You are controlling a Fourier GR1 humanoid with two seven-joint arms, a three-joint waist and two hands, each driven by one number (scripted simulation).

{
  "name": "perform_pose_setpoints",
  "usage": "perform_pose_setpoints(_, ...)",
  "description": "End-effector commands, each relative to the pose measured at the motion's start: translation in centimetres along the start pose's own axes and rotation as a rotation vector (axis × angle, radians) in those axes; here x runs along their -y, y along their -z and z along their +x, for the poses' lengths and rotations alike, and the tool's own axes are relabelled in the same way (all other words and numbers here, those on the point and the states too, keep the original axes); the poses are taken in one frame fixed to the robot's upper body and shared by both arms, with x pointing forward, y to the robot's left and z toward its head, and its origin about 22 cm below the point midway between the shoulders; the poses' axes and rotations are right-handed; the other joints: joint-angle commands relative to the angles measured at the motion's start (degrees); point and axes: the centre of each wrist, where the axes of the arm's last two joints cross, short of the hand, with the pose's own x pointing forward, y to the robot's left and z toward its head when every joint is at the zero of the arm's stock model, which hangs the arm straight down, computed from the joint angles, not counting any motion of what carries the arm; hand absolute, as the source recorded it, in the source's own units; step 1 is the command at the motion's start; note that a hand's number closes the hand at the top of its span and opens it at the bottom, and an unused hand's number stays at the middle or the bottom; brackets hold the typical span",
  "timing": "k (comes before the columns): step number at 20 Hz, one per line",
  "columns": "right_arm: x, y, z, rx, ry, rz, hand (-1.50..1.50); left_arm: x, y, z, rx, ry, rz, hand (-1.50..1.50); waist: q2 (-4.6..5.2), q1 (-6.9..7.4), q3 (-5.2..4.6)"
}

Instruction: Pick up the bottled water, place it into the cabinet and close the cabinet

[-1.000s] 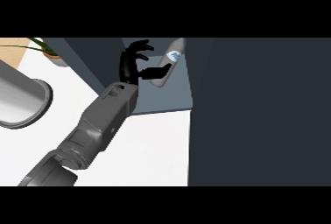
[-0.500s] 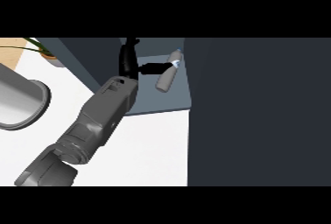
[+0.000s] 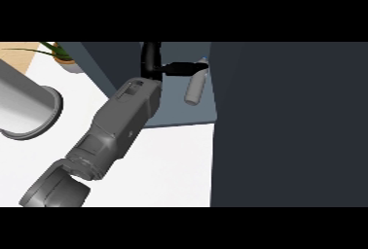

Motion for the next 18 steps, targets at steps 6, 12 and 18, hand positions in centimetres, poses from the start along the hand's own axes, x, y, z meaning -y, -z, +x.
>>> perform_pose_setpoints(6, -1.0, 0.9, 3.8, 0.024, 0.014, -0.017, -1.50, 0.9, -1.2, -0.6, 0.023, -0.104, -0.069, -1.50, -0.98, 2.15, 0.04)
perform_pose_setpoints(12, -1.1, 0.8, 3.7, 0.015, 0.028, -0.041, -1.50, 0.9, -2.6, -1.2, 0.000, -0.184, -0.069, -1.50, -1.64, 2.28, 0.07)
perform_pose_setpoints(18, -1.4, 1.1, 2.5, -0.001, 0.023, -0.043, -1.50, 1.6, -6.2, -1.9, -0.006, -0.290, -0.181, -1.50, -1.89, 3.42, 0.08)
